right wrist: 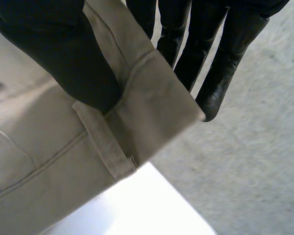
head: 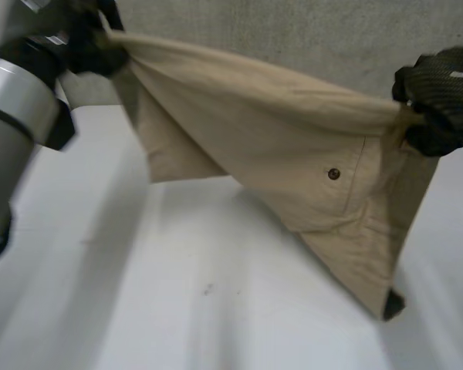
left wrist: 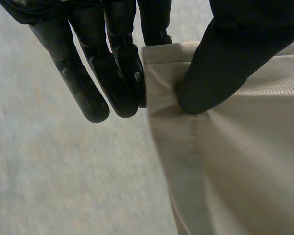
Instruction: Fold the shorts.
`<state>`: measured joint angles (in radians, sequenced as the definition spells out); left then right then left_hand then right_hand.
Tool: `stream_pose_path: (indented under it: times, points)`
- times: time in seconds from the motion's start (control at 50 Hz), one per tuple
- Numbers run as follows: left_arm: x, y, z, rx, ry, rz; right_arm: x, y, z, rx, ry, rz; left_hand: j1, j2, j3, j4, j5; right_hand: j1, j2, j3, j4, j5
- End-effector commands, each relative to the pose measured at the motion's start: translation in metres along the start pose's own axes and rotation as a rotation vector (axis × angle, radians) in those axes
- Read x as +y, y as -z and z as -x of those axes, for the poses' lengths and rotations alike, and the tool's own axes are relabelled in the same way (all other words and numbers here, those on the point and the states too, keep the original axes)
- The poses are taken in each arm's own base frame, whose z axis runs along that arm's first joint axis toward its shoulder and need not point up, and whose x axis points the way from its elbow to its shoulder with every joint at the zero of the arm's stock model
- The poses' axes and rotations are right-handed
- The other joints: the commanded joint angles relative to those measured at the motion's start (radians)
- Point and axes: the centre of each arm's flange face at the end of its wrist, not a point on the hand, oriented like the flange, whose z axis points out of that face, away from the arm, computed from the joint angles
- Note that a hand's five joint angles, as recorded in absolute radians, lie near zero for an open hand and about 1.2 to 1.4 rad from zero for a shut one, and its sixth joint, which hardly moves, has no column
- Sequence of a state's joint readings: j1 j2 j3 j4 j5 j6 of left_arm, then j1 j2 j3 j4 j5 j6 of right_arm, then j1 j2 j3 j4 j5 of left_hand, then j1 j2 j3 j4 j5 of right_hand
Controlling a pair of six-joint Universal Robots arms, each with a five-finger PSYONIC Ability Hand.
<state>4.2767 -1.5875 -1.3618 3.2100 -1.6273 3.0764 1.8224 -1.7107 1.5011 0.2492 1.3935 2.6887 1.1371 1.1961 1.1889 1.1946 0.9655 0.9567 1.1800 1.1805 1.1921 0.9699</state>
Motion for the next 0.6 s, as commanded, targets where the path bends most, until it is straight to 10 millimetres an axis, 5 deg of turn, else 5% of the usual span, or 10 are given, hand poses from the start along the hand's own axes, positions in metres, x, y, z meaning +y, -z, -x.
stream_pose_path:
  times: [0.02,0.1,0.24,0.36,0.42,0.48,0.54,0.6]
  points:
    - [-0.045,0.034,0.003,0.04,-0.047,-0.017,-0.016,0.019,-0.006,-0.001,0.11,0.041,0.259,0.2,0.207,0.202,0.256,0.44,0.216,0.216,0.204,0.252]
    - [-0.038,0.05,0.001,0.074,-0.047,0.052,-0.01,0.023,0.0,-0.045,0.16,0.1,0.259,0.2,0.207,0.202,0.256,0.44,0.216,0.216,0.204,0.252]
    - [0.017,0.053,0.003,0.085,-0.067,0.239,0.02,0.007,0.02,-0.152,0.159,0.217,0.259,0.2,0.207,0.202,0.256,0.44,0.216,0.216,0.204,0.252]
    - [0.083,0.026,0.008,0.094,-0.164,0.4,0.047,-0.017,0.042,-0.244,0.158,0.296,0.259,0.2,0.207,0.202,0.256,0.44,0.216,0.216,0.204,0.252]
    - [0.097,-0.001,0.008,0.093,-0.209,0.366,0.055,-0.042,0.044,-0.22,0.164,0.278,0.259,0.2,0.207,0.202,0.256,0.44,0.216,0.216,0.204,0.252]
    - [0.098,-0.027,0.012,0.06,-0.225,0.302,0.046,-0.067,0.04,-0.133,0.188,0.179,0.259,0.2,0.207,0.202,0.256,0.44,0.216,0.216,0.204,0.252]
    - [0.071,-0.061,0.011,0.02,-0.231,0.136,0.025,-0.087,0.031,-0.015,0.209,0.055,0.259,0.2,0.207,0.202,0.256,0.44,0.216,0.216,0.204,0.252]
    - [0.015,-0.09,0.008,-0.01,-0.225,-0.122,-0.013,-0.105,0.014,0.15,0.241,-0.136,0.259,0.2,0.207,0.202,0.256,0.44,0.216,0.216,0.204,0.252]
